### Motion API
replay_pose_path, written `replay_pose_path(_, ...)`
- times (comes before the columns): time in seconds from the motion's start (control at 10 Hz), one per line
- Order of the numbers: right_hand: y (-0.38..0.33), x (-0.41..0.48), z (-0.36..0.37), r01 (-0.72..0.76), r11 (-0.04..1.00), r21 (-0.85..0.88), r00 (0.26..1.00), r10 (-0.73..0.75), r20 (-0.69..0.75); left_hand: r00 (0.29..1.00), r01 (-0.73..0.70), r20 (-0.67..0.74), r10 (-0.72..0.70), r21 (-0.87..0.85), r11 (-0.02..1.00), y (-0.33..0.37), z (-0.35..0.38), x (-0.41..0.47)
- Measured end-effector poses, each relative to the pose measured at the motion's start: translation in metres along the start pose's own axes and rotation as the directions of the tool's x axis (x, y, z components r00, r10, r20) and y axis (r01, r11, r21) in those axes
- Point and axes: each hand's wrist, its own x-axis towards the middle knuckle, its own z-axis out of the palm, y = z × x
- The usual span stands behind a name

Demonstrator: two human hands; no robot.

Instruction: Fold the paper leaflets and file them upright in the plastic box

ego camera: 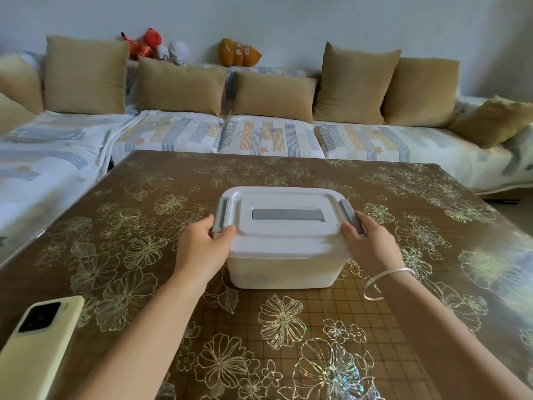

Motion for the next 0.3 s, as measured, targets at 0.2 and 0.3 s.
replay_pose_path(0.2, -0.006, 0.001, -0.004, -0.014, 0.996, -0.087, 1.000, 0.016, 0.024, 1.000, 0.000, 0.030, -0.005, 0.166, 0.986, 0.005, -0.003, 0.002)
replay_pose_path(0.3, -0.013, 0.009, -0.016, 0.008, 0.965, -0.263, 0.995, 0.018, 0.097, 0.993, 0.043, 0.070, -0.091, 0.504, 0.862, 0.024, -0.013, 0.009)
